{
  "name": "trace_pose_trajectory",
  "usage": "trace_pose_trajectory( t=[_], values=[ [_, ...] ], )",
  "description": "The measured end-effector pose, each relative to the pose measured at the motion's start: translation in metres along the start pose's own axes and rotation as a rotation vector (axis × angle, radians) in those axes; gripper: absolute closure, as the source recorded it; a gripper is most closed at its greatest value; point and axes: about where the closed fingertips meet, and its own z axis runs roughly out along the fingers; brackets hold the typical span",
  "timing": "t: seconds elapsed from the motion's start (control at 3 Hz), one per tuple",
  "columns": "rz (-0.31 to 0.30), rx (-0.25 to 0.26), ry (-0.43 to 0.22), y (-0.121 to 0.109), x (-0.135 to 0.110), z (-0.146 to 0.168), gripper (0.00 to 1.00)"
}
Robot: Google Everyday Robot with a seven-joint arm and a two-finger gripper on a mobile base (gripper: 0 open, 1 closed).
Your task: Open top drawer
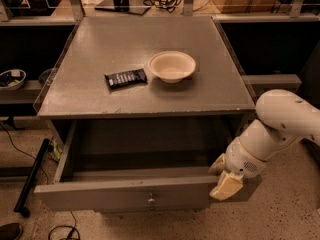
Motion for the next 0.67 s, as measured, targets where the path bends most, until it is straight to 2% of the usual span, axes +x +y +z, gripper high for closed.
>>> trace_pose_trajectory(
  t=[0.67],
  values=[
    [0.000,0.000,0.000,0.0001,0.0000,0.0000,1.00]
  ],
)
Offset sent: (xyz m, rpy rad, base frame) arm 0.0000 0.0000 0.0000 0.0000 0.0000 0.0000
